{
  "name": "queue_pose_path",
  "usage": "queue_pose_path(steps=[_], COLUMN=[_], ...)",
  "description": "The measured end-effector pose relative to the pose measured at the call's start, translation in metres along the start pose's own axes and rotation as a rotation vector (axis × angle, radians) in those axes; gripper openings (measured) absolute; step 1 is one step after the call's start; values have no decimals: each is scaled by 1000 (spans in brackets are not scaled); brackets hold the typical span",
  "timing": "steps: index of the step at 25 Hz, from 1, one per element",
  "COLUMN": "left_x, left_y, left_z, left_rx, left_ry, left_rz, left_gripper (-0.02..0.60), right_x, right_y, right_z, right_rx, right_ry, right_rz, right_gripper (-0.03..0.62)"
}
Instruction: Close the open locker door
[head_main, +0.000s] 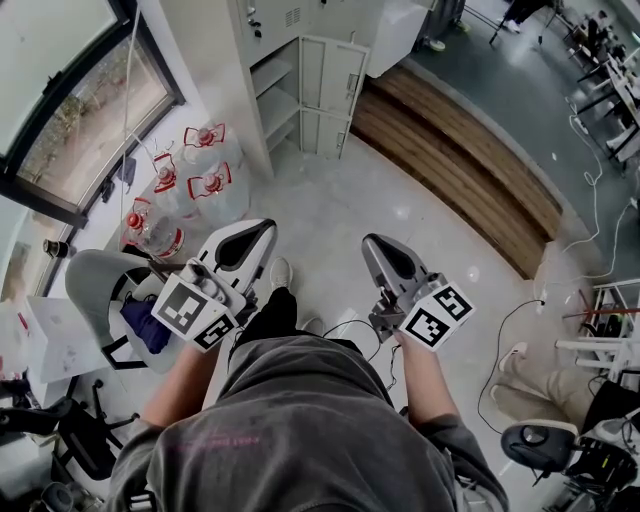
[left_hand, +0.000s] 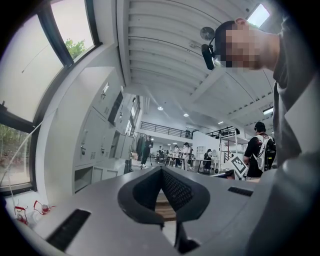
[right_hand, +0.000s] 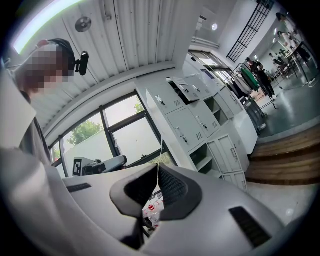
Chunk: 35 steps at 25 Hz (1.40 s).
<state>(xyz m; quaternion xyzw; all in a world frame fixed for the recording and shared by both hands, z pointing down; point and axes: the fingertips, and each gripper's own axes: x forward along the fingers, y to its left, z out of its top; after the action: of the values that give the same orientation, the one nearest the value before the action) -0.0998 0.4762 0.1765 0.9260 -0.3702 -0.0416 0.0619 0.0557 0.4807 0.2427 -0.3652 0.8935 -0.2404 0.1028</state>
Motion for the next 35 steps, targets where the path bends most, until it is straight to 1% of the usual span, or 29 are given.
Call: queue_pose_path(steps=[14, 26, 32, 35], left_x=[52, 95, 126, 135], left_y=[35, 106, 150, 169], left_z=[-8, -15, -20, -15], left_rx=[-11, -47, -61, -65], left_ry=[-6, 15, 35, 39], left_rz=[-14, -6, -15, -25], left_gripper=[11, 11, 11, 11], right_x=[30, 95, 136, 155], right_y=[-50, -97, -132, -138], right_z=[16, 27, 33, 39], right_rx=[8, 44, 65, 67], right_ry=[2, 24, 31, 33], right_rz=[-16, -32, -50, -60], right_gripper=[23, 23, 23, 23])
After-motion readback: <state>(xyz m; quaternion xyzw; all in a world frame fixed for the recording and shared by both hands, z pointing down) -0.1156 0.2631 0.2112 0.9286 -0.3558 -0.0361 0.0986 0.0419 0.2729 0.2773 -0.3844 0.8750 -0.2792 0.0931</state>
